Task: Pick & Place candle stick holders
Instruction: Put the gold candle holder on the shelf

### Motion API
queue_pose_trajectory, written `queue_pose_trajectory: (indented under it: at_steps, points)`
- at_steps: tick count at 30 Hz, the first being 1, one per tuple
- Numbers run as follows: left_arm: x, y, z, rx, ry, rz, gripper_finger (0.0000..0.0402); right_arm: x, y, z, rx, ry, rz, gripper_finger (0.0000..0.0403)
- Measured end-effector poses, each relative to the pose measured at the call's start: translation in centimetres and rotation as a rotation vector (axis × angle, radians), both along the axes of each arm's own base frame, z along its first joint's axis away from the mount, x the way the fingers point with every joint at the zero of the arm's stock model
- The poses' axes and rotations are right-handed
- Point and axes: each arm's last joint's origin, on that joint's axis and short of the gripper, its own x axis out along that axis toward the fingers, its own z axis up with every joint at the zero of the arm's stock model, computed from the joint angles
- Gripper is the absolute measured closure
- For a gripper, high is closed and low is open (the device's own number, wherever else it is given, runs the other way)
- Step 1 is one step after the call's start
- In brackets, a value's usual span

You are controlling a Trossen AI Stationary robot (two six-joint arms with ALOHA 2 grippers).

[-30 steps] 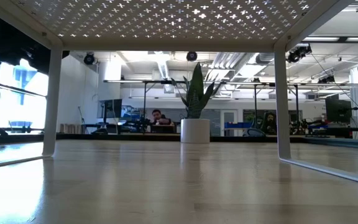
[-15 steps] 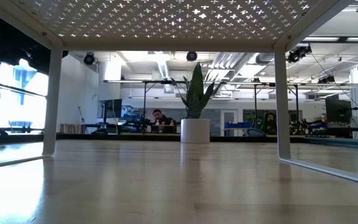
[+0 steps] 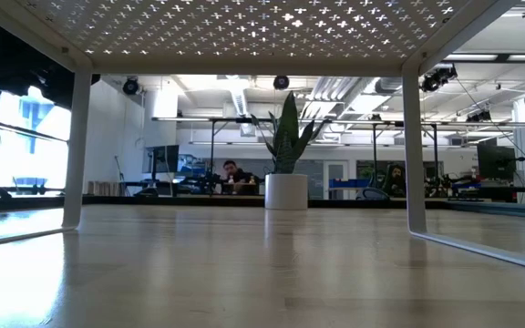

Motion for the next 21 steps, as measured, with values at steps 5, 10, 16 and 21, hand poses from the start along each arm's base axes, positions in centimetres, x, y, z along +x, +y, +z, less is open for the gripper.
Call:
queue_pose_trajectory:
  at_steps: [5,10,16,21]
  points:
    - [0.0,0.0,0.0,0.0,0.0,-0.001,0.0183,-0.01,0.01,0.01,-0.009,-0.003,0.016,0.0328]
    - [0.0,-0.01,0.0,0.0,0.0,-0.002,0.0183,-0.04,0.0,0.14,-0.006,-0.011,0.028,0.0332]
    - [0.0,-0.01,0.0,0.0,0.0,-0.002,0.0183,0.08,0.16,0.29,0.02,-0.023,0.041,0.0345]
    - [0.0,-0.01,0.0,0.0,0.0,-0.002,0.0183,-0.06,0.09,0.63,0.045,-0.037,0.044,0.0361]
